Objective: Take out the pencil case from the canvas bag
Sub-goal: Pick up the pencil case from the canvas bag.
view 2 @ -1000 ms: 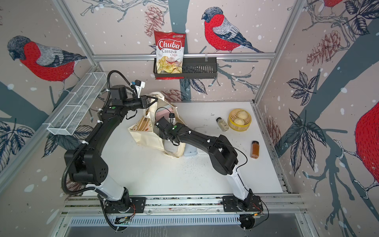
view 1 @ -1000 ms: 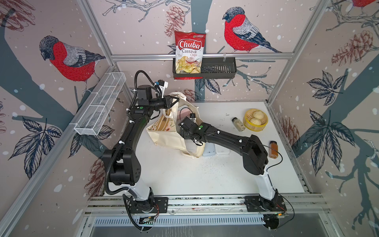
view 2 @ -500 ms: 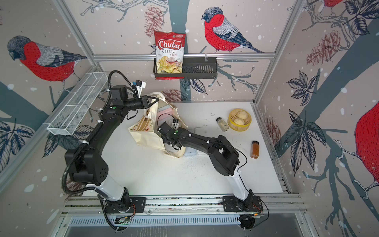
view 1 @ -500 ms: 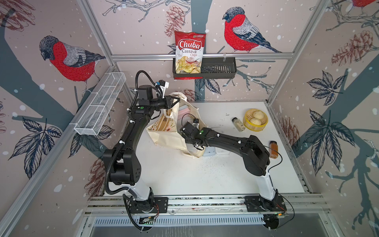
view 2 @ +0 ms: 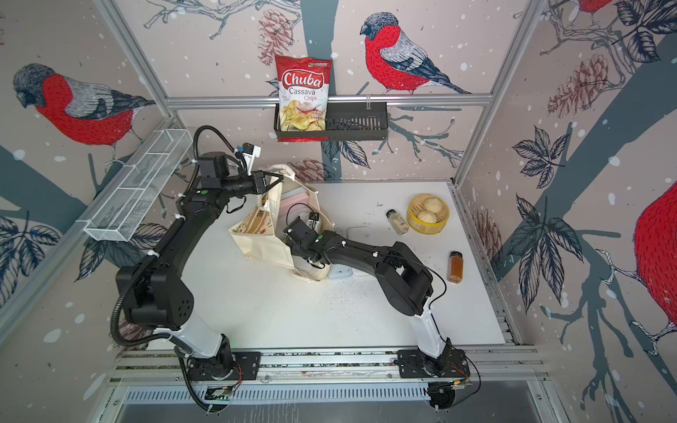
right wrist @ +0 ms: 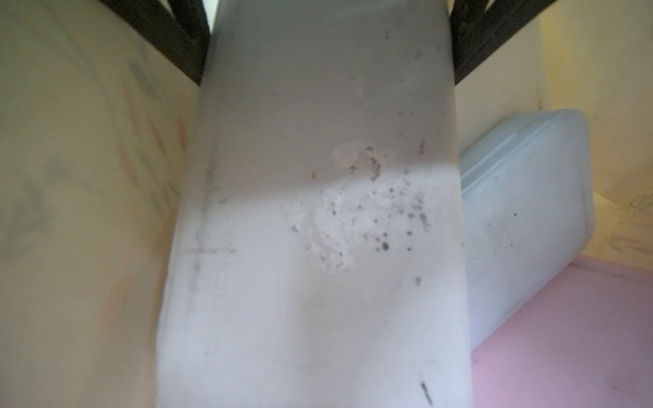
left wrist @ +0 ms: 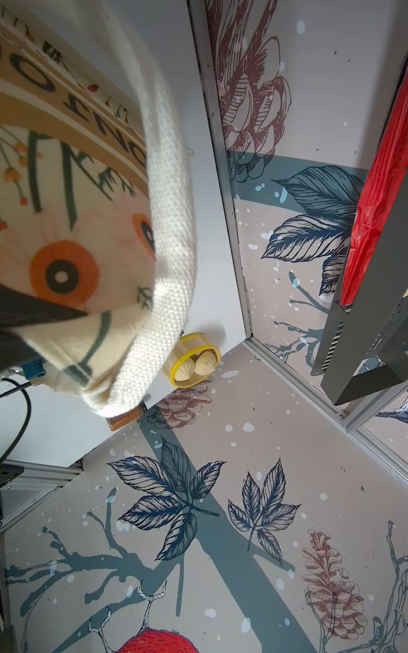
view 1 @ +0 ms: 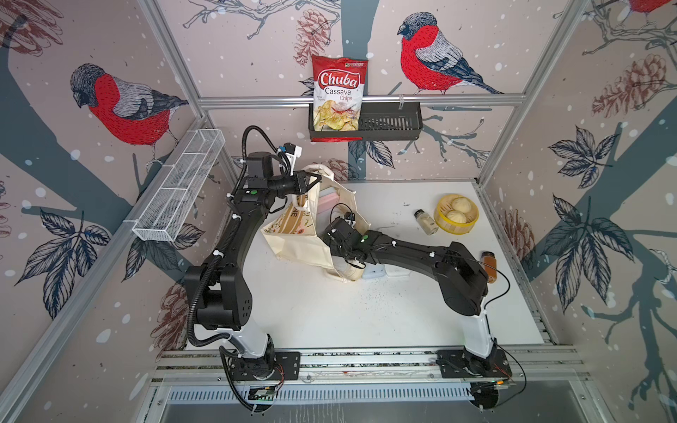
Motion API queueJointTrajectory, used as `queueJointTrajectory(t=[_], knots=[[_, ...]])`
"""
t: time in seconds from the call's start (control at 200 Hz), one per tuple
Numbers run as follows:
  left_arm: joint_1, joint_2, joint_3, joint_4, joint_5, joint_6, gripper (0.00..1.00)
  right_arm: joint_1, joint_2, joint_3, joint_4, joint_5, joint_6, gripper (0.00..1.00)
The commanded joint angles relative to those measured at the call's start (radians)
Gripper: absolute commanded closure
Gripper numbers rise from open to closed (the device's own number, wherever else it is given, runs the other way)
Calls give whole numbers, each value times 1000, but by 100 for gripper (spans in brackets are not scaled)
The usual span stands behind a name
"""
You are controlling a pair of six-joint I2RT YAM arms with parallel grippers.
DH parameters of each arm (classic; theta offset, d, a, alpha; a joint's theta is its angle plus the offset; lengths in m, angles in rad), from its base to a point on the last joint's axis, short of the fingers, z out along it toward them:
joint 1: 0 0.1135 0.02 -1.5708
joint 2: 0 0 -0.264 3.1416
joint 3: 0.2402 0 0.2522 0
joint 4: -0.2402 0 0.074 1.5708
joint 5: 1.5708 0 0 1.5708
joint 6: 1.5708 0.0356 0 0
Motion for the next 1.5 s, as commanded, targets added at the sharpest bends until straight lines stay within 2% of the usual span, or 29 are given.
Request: queueJointTrajectory(t=[0.0,0.35,0.49,1.051,1.491], knots=[[-2,-5,7,70,11,10,100,-4,8,-2,23,-11,5,1],[-2,-3,6,68,11,14,100,-26,25,-11,58,-67,3,0],[-2,-3,8,65,10,16,100,-24,4,-34,80,-71,0,5],[-2,-13,8,71,6,16,100,43,-99,-39,42,64,-72,19],[-2,-28,3,76,-22,12,100,87,-273,-121,96,110,-221,29]])
